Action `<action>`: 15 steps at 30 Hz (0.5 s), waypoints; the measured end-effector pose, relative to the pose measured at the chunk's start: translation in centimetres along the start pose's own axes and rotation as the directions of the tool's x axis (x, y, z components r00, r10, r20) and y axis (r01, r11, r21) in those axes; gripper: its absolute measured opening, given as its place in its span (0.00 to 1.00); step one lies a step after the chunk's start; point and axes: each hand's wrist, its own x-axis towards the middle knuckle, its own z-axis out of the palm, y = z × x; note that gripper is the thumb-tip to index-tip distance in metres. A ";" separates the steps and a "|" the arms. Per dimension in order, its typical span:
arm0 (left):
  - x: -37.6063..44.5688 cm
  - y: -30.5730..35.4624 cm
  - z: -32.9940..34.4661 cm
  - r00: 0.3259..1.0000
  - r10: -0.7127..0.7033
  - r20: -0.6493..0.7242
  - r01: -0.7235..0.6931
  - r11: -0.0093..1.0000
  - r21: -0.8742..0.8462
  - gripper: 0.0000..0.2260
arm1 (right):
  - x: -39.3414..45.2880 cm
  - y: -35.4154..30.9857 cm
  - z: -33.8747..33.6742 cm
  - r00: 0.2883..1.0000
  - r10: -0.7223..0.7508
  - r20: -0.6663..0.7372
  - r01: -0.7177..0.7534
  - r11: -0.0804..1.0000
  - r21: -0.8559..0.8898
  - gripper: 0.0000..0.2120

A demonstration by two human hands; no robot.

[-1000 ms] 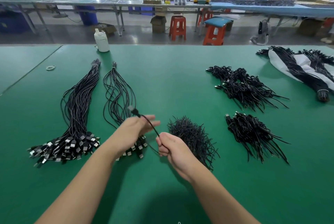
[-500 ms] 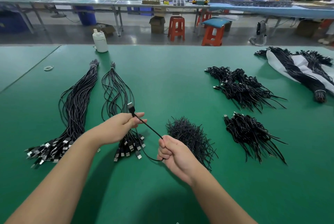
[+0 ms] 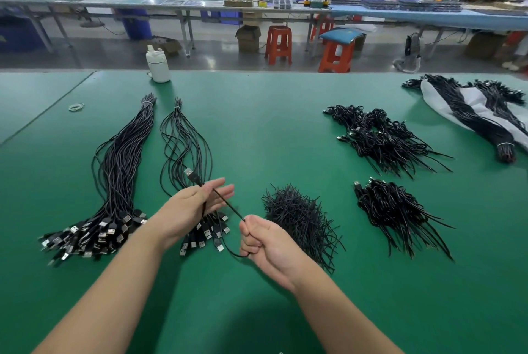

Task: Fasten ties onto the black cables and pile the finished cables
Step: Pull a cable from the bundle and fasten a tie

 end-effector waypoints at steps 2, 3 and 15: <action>0.7 -0.3 1.7 0.989 0.058 -0.133 -0.086 0.972 -0.218 0.20 | 0.4 0.6 0.9 1.000 0.010 0.027 -0.009 1.000 -0.009 0.15; 0.9 -0.1 2.4 0.984 0.049 -0.169 -0.110 0.921 -0.374 0.20 | 0.6 0.9 1.2 0.999 0.015 0.035 -0.015 1.000 -0.005 0.16; -2.6 3.1 0.4 0.764 -0.473 0.439 0.145 0.789 0.596 0.21 | 1.1 0.1 -0.8 0.994 0.112 0.007 -0.103 0.887 0.451 0.17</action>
